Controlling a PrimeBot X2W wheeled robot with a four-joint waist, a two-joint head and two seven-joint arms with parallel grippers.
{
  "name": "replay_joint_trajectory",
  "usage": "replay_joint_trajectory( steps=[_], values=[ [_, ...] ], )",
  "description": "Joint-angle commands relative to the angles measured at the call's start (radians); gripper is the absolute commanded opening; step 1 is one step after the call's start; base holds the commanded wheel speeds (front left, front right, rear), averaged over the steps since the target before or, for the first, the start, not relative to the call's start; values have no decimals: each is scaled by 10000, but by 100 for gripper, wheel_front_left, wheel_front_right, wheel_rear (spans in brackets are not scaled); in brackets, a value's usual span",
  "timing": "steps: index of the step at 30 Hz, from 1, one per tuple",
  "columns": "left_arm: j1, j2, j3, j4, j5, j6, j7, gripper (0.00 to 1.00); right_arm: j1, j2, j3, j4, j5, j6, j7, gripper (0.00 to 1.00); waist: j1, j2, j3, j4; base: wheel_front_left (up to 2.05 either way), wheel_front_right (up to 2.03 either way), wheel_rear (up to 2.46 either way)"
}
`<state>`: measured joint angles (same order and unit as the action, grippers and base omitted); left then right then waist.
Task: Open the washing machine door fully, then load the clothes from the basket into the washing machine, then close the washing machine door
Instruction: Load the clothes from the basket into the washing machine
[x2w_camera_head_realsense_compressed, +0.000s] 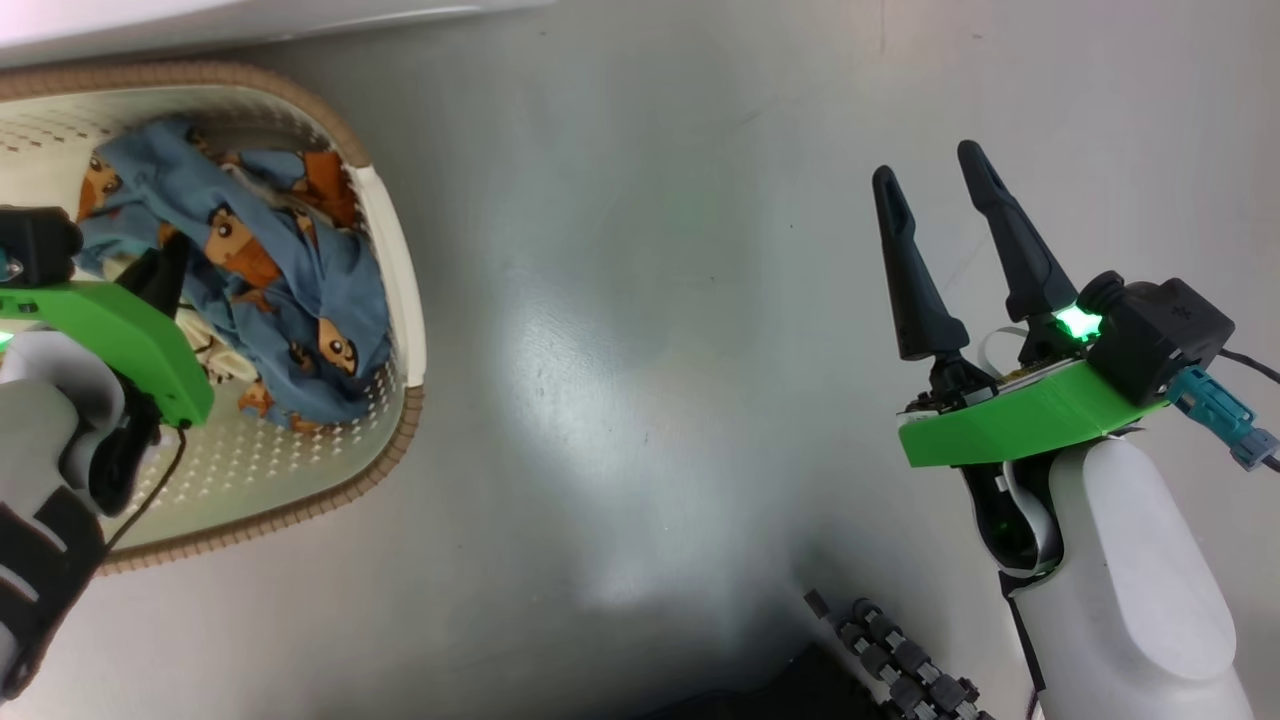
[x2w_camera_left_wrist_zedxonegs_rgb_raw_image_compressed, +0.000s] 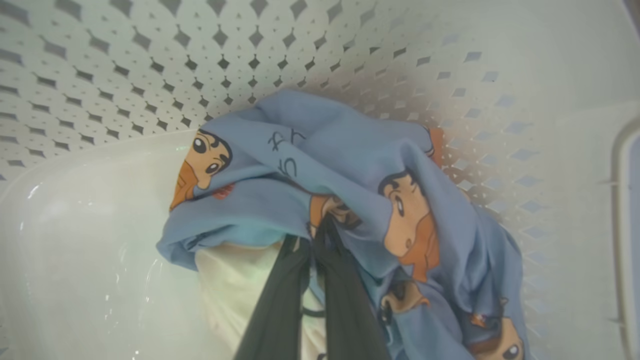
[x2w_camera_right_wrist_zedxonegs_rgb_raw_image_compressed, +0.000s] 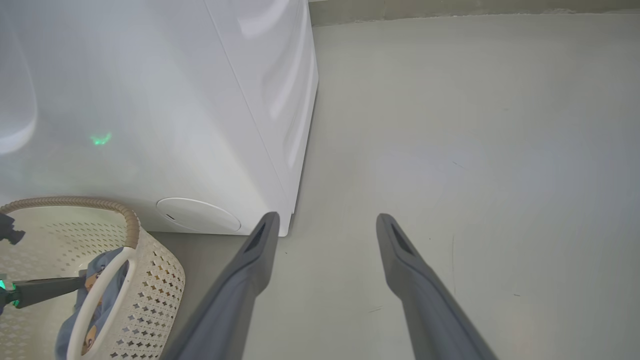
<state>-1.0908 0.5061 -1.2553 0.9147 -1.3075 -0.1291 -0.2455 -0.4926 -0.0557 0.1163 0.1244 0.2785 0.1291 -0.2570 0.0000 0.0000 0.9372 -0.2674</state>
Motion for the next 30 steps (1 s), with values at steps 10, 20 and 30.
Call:
replay_joint_trajectory(
  steps=[10,20,30],
  values=[
    [243,203,300,-405,-582,-16,-153,0,307,55,-65,-115,-86,16,-48,100,0,0,-712,434,0,0,0],
    [1704,47,3134,-1659,958,-16,-160,0,539,55,-371,283,-228,16,-48,100,0,0,-2158,1138,0,0,0],
    [3544,-427,5911,-2739,3053,-16,-161,0,1080,33,-573,701,-436,16,-48,100,0,0,-3680,1636,0,0,0]
  ],
)
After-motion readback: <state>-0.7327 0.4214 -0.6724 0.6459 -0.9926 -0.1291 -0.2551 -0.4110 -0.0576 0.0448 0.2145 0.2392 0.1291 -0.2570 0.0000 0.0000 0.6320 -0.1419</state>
